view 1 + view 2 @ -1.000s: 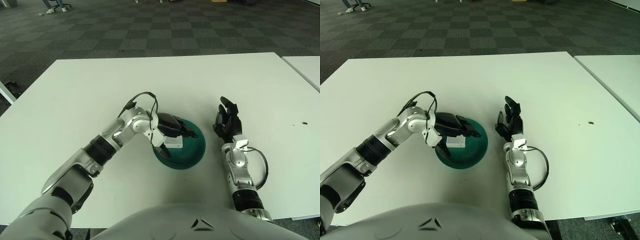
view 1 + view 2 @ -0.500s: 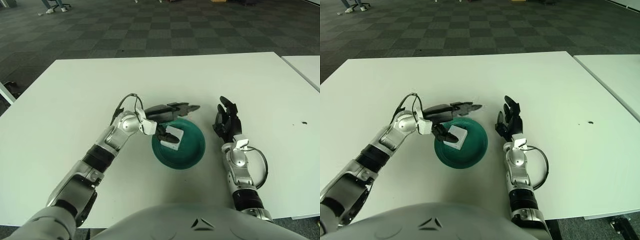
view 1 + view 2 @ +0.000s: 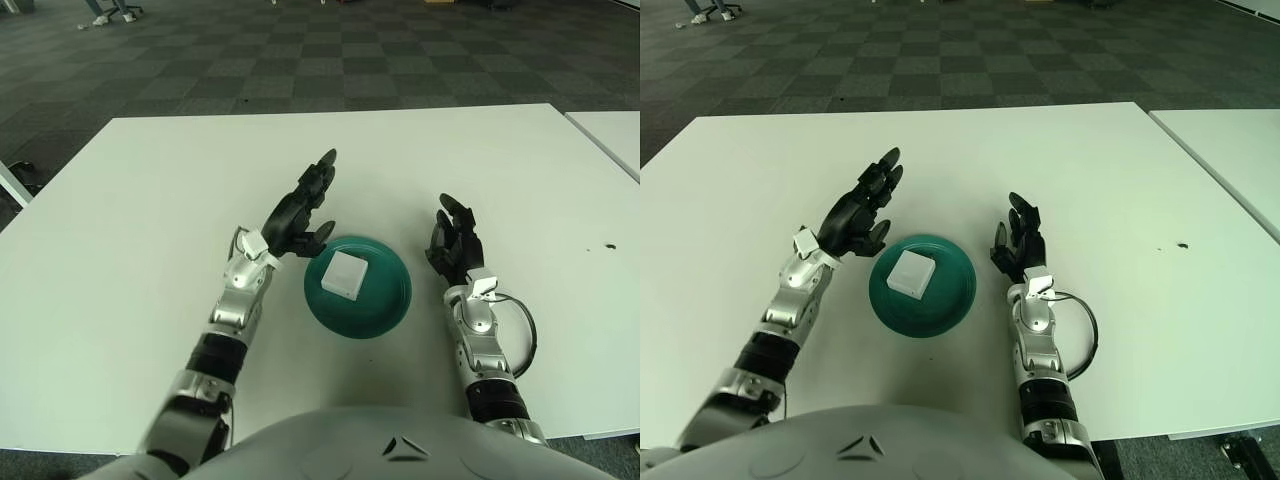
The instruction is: Put the charger into the plate.
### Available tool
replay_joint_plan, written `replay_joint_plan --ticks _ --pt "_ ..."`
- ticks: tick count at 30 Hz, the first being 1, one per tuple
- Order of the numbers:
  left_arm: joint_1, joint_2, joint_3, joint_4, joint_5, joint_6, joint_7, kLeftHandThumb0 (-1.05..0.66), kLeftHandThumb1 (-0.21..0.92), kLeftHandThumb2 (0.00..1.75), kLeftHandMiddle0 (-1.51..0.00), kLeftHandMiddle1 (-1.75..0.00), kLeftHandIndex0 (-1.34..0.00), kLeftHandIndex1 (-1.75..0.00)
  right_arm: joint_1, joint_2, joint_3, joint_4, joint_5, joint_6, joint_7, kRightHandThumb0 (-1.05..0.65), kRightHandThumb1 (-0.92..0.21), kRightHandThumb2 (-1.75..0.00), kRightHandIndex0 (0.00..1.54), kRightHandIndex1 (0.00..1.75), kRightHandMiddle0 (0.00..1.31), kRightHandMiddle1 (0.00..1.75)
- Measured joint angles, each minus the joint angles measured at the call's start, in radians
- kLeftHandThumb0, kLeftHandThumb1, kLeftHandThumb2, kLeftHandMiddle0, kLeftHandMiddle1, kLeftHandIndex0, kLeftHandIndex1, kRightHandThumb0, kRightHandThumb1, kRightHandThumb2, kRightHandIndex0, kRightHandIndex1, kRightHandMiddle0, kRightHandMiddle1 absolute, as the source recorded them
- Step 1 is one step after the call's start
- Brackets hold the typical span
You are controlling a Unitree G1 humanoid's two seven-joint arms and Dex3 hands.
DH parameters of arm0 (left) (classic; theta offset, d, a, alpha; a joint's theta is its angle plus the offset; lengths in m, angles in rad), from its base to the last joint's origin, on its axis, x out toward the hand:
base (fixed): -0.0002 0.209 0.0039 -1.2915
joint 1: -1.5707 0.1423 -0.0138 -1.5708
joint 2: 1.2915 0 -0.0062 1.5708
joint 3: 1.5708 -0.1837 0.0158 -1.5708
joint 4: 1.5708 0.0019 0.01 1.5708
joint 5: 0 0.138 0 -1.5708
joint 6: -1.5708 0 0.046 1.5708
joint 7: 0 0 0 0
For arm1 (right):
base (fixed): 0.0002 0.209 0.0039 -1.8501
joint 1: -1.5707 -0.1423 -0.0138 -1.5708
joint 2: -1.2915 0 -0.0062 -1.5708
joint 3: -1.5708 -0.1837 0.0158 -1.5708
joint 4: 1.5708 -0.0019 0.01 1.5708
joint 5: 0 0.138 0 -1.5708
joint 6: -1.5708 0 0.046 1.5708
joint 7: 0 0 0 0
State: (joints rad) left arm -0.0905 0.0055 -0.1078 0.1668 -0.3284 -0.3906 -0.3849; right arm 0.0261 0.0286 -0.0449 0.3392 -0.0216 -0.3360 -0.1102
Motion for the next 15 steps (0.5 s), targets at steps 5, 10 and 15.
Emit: replay_joint_plan --ticks 5,10,15 --pt "0.058 -0.060 0.074 -0.057 -0.104 0.093 0.069 -1.05 0.92 1.04 -0.07 -0.03 -0.10 -0.06 0.003 0.000 0.001 -0.002 0.000 0.000 0.006 -0.68 -0.92 -0.79 0.15 0.00 0.00 0.56" --pt "0.103 -0.081 0.130 -0.075 -0.087 0.123 0.154 -1.05 0.92 1.05 -0.08 -0.02 -0.13 -0.09 0.009 0.000 0.002 -0.011 0.000 0.004 0.013 -0.68 -0.92 -0.79 0.15 0.00 0.00 0.55" --pt "0.123 -0.050 0.151 0.001 0.056 0.051 0.201 -1.05 0.92 1.06 -0.03 0.00 -0.08 -0.08 0.017 0.000 0.002 -0.025 0.000 0.016 0.017 -0.68 -0.92 -0.80 0.15 0.00 0.00 0.56"
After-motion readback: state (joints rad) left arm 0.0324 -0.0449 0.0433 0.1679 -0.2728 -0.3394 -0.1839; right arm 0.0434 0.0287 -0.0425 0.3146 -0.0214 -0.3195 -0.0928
